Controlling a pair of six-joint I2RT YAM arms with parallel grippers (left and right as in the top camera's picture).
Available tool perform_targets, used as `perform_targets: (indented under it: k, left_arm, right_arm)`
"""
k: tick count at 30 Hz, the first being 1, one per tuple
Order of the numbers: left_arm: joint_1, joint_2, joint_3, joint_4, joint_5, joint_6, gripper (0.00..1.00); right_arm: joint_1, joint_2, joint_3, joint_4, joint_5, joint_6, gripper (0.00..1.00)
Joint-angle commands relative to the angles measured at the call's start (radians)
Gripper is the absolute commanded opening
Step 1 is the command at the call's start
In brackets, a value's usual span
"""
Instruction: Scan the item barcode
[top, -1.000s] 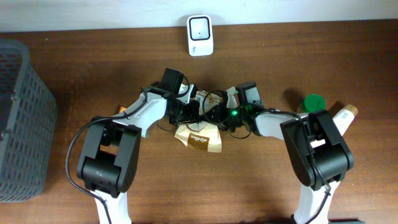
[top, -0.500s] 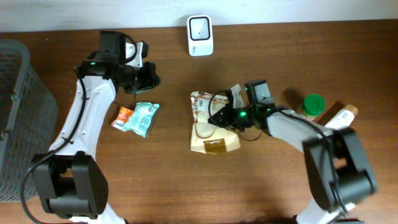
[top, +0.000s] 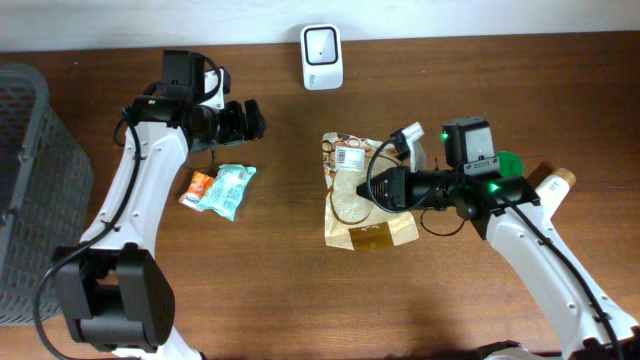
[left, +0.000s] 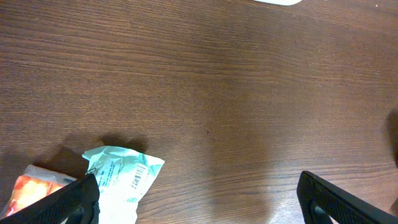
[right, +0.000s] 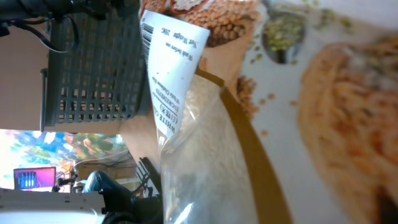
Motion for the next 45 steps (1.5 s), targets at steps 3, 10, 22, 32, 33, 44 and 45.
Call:
perform_targets:
  k: [3, 10, 22, 32, 33, 44, 45]
  left_arm:
    - [0.0, 0.0, 0.003, -0.001, -0.019, 0.009, 0.99]
    - [0.0, 0.0, 0.003, 0.015, -0.367, 0.013, 0.99]
    - [0.0, 0.0, 0.003, 0.021, -0.363, 0.031, 0.99]
    - [0.0, 0.0, 0.003, 0.021, -0.363, 0.031, 0.99]
    - [0.0, 0.0, 0.003, 0.021, -0.363, 0.032, 0.99]
    - [0.0, 0.0, 0.003, 0.021, -0.363, 0.032, 0.99]
    - [0.0, 0.0, 0.003, 0.021, -0.363, 0.031, 0.99]
  right_arm:
    - [-0.005, -0.028, 0.03, 0.004, -0.069, -0.014, 0.04]
    - [-0.039, -0.028, 0.03, -0.026, -0.068, -0.037, 0.04]
    - [-0.042, -0.026, 0.148, -0.087, 0.011, -0.096, 0.04]
    - [-0.042, -0.026, 0.524, -0.31, -0.029, -0.094, 0.04]
    - [-0.042, -0.026, 0.524, -0.311, -0.032, -0.093, 0.04]
    - [0.087, 0.251, 0.687, -0.272, 0.086, -0.062, 0.04]
    - [0.08, 0.27, 0.687, -0.237, 0.091, -0.059, 0.04]
